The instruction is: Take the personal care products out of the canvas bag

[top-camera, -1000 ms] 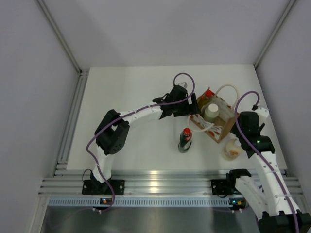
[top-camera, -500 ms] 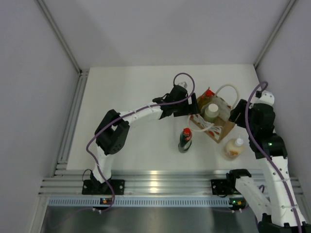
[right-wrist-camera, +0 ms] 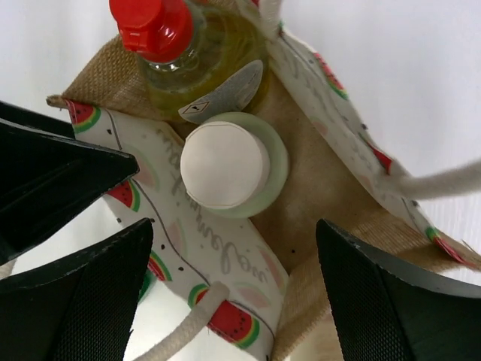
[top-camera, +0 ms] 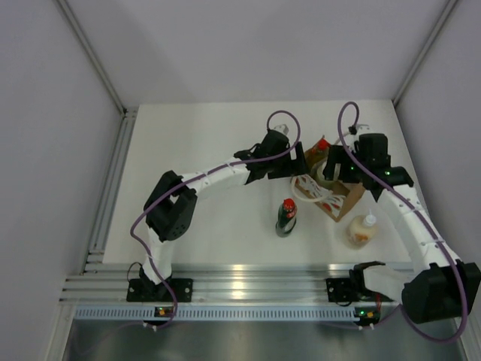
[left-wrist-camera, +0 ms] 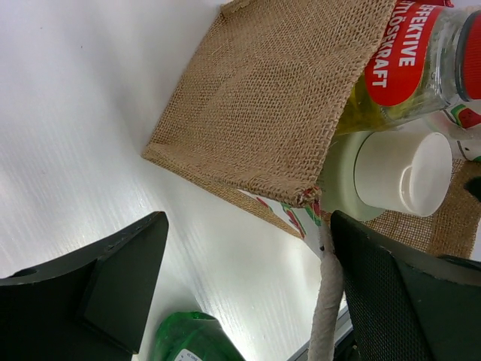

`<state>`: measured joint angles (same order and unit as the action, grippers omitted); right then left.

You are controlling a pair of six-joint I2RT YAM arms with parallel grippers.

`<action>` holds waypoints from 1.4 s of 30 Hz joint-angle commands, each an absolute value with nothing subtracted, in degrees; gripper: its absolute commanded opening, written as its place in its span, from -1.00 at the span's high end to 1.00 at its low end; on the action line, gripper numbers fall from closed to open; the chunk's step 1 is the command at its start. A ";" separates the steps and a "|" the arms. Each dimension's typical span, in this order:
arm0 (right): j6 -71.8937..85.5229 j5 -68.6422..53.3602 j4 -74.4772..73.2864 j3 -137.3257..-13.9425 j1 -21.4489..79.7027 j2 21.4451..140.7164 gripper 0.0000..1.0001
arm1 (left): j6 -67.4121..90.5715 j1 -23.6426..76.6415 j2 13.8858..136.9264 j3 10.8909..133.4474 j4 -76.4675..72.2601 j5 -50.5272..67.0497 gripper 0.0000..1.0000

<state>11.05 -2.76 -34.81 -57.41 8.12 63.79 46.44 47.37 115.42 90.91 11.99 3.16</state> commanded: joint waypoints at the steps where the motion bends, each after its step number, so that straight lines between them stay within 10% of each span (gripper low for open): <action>1: 8.35 -1.15 -29.62 -60.20 10.63 67.40 -0.72 | 45.09 47.55 112.50 92.55 10.28 2.72 -0.87; 27: 10.19 10.72 -18.90 -56.17 15.12 83.58 -0.71 | 44.39 47.72 110.30 90.97 10.37 4.40 -0.86; 30: 10.02 10.99 -17.76 -55.02 15.12 84.02 -0.44 | 44.47 47.72 110.13 90.88 10.37 4.22 -0.86; 34: 9.84 11.51 -17.49 -55.11 15.03 84.03 0.44 | 44.56 47.72 110.04 90.79 10.28 4.22 -0.86; 42: 9.84 10.64 -18.71 -57.56 15.12 78.41 1.00 | 44.39 47.72 109.07 90.18 10.37 3.34 -0.86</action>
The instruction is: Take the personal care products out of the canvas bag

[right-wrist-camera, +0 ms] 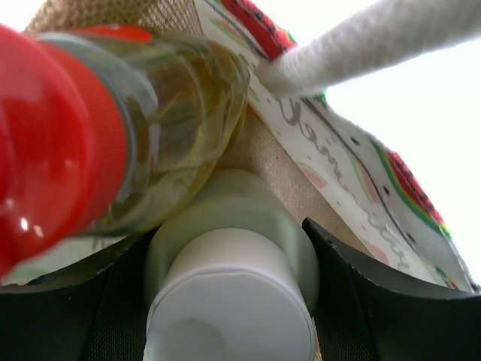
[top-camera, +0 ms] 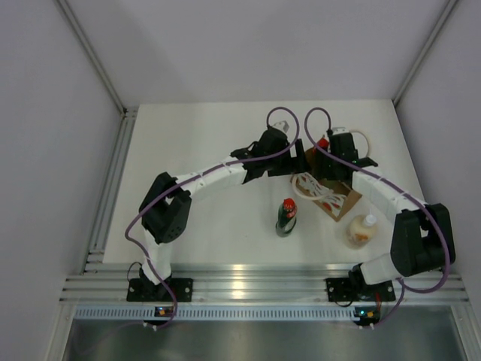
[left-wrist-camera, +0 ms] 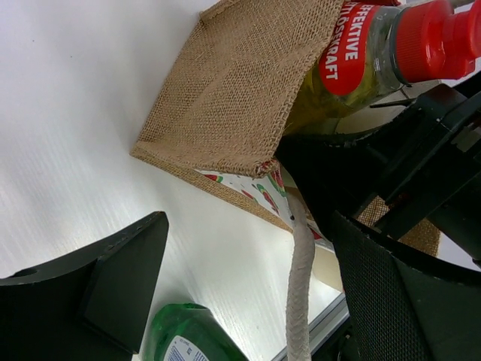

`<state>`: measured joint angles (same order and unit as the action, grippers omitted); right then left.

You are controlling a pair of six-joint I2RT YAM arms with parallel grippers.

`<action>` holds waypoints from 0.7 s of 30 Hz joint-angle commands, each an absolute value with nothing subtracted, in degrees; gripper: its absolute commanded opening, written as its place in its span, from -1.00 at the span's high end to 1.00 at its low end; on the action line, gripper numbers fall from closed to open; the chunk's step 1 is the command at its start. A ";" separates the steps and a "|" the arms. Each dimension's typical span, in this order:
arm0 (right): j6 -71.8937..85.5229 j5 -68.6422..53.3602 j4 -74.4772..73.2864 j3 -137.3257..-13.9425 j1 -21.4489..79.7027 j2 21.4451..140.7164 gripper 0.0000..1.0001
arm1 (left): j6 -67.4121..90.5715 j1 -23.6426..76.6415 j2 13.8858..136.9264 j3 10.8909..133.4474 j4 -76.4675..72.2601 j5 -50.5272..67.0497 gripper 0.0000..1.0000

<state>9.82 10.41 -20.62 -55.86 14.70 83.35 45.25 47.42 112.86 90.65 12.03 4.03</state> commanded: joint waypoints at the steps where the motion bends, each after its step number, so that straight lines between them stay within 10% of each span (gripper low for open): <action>1: 9.67 10.29 -19.24 -58.18 15.12 77.88 1.00 | 44.47 47.72 108.99 90.09 10.28 3.25 -0.86; 21: 8.88 10.81 -34.53 -74.26 15.12 70.76 1.00 | 42.63 47.55 103.28 89.30 10.37 0.62 -0.93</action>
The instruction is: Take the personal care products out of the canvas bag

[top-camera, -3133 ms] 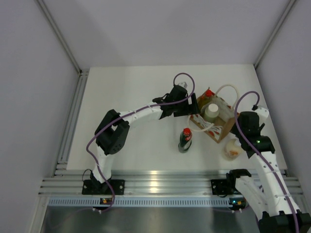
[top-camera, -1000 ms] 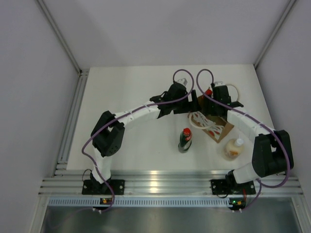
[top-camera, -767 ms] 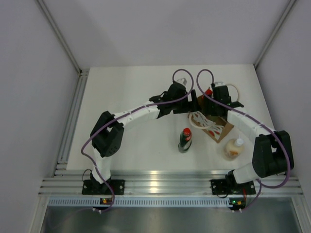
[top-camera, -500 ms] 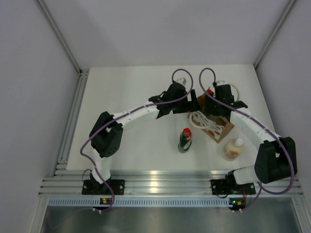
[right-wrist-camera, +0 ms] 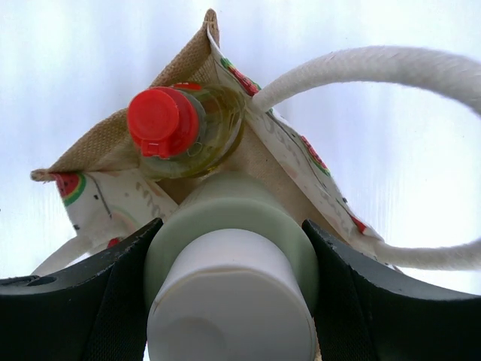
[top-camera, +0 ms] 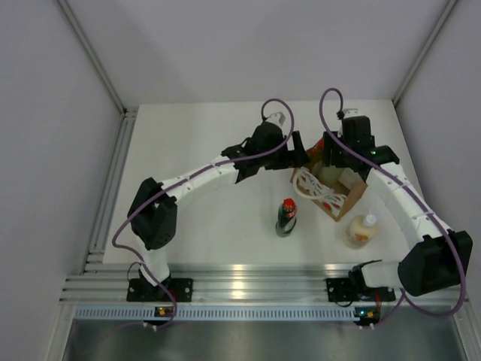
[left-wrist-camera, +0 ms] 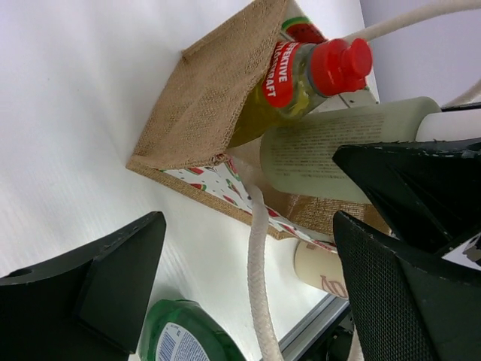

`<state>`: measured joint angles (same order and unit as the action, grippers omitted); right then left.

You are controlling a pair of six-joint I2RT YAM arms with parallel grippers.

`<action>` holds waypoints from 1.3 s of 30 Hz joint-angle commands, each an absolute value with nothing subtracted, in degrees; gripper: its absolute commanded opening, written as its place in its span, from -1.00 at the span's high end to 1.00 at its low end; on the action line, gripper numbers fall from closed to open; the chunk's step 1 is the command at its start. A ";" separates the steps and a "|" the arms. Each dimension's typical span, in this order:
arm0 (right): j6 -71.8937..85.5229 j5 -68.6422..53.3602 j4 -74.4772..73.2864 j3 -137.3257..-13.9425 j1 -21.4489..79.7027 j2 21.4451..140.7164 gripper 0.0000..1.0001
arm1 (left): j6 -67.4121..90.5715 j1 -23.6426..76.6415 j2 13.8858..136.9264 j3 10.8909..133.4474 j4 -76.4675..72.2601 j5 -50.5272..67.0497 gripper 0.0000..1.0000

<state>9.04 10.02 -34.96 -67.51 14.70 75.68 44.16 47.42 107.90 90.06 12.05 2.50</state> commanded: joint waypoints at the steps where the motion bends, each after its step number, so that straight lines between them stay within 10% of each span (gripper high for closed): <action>1: 8.88 10.72 -35.24 -75.05 15.03 70.58 1.00 | 42.54 47.55 102.40 89.04 10.37 -1.04 -0.95; 39: 7.47 9.50 -44.22 -108.46 45.43 91.05 1.00 | 30.94 42.71 46.88 65.31 51.77 -42.35 -0.97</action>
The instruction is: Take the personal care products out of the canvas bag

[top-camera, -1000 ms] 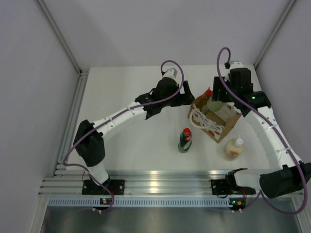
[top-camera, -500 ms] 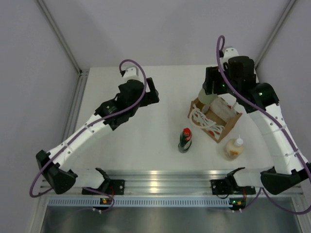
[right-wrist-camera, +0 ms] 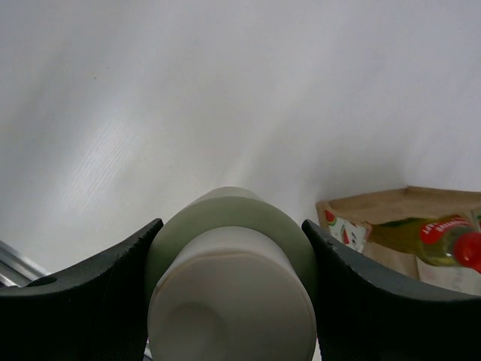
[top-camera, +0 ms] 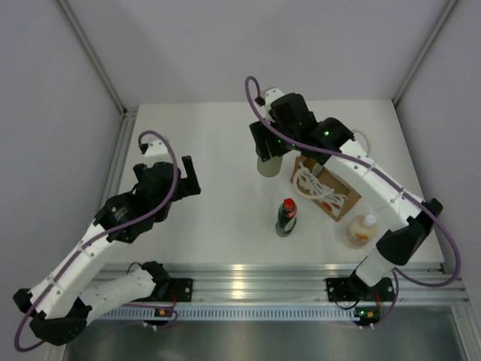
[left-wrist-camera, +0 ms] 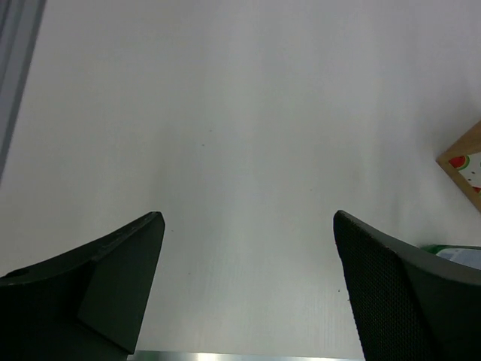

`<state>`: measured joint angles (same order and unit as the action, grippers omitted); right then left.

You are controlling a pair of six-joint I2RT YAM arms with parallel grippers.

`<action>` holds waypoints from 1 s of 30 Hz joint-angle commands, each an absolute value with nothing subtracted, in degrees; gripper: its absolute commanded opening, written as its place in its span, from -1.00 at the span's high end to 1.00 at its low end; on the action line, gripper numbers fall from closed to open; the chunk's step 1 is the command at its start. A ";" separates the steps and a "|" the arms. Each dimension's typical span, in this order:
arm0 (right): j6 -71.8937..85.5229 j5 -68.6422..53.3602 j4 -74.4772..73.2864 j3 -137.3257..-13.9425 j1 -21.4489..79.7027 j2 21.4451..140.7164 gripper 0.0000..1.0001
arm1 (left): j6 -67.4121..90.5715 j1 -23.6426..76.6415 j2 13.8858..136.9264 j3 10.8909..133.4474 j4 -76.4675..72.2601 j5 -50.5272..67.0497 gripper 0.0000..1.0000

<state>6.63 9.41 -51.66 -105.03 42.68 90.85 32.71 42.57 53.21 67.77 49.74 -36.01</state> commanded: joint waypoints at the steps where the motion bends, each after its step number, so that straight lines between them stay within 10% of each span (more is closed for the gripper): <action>1: 7.82 9.23 -42.12 -107.59 45.87 92.01 1.00 | 31.55 42.71 45.63 63.48 51.68 -43.58 -0.97; 27: -1.85 2.03 -9.50 -89.12 60.03 109.25 0.99 | 35.51 42.71 38.58 57.92 51.42 -48.52 -0.96; 30: -1.50 1.23 -7.66 -86.93 60.03 108.20 0.49 | 35.42 42.71 38.93 57.92 51.24 -48.17 -0.96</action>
<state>-1.04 2.79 -18.81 -86.35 59.42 111.59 34.87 42.57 38.28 58.17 51.62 -47.46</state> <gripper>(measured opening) 0.666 0.983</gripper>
